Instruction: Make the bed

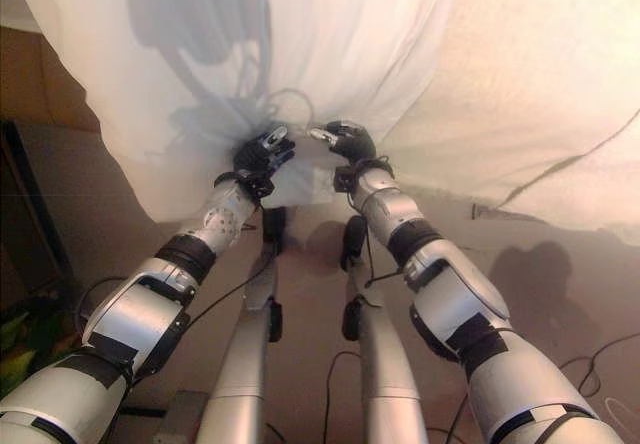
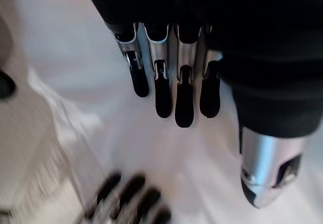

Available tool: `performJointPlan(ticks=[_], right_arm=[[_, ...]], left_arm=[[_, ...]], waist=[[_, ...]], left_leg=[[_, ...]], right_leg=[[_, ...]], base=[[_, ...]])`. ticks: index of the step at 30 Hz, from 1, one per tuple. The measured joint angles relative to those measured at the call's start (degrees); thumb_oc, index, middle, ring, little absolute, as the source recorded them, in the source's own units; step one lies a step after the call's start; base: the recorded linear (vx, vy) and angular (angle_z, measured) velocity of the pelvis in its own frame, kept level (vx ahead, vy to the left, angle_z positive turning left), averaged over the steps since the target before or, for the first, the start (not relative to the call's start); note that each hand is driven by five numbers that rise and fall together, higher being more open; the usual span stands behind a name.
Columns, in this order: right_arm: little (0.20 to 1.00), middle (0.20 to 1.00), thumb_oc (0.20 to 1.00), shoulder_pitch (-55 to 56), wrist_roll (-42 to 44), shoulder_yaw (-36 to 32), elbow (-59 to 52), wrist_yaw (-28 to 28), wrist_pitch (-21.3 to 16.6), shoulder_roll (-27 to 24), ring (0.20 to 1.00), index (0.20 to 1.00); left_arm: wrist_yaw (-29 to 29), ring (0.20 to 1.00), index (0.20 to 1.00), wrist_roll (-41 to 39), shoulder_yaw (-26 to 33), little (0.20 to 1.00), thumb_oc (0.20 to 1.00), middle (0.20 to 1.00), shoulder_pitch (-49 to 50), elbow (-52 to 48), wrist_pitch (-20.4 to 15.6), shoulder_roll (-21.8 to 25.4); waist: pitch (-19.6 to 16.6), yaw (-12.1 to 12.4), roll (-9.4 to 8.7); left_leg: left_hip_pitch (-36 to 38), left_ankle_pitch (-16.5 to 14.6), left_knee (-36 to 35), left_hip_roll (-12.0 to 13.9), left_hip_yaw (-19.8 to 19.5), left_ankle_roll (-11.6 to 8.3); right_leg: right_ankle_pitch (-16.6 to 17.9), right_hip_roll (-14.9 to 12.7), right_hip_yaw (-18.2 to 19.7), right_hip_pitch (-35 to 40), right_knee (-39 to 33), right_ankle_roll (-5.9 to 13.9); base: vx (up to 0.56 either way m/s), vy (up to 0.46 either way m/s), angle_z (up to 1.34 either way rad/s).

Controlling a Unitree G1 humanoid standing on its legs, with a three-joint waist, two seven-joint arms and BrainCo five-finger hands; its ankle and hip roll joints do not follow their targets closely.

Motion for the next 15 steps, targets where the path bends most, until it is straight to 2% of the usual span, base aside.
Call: performJointPlan(ticks=[3, 11, 15], right_arm=[[1.000, 1.000, 1.000, 0.23, 0.01, -0.70, 1.08, -0.44, -0.48, -0.79, 1.000, 1.000], [1.000, 1.000, 1.000, 1.23, 0.00, -3.04, 3.64, -0.77, -1.28, -0.66, 1.000, 1.000], [1.000, 1.000, 1.000, 3.17, -0.67, -5.67, 4.00, -1.77, -1.74, -0.80, 1.000, 1.000]], left_arm=[[1.35, 1.000, 1.000, -0.01, 0.57, 1.000, 1.000, 1.000, 1.06, 0.59, -0.06, 0.43], [3.05, 1.000, 1.000, 0.05, 2.52, 1.000, 1.000, 1.000, 2.09, 1.02, -1.61, 2.50], [7.61, 1.000, 1.000, 4.03, 4.70, 1.000, 1.000, 1.000, 3.98, -0.08, -4.05, 2.96]], waist=[[0.00, 1.37, 0.00], [0.00, 1.22, 0.00], [0.00, 1.20, 0.00]], left_leg=[[-0.11, 0.08, -0.88, -0.11, -0.08, -0.15], [-1.85, 0.71, -1.18, -0.46, -0.40, 0.41], [-1.88, 0.70, -1.18, -0.51, -0.57, 0.40]], right_leg=[[-0.99, -0.33, -0.25, -1.28, 1.79, -0.28], [-1.68, -0.98, -0.47, -3.14, 2.49, -0.16], [-1.89, -1.04, -0.47, -3.17, 2.65, 0.01]], base=[[-0.02, 0.011, 0.08], [-0.01, 0.011, 0.05], [0.00, 0.004, 0.01]])
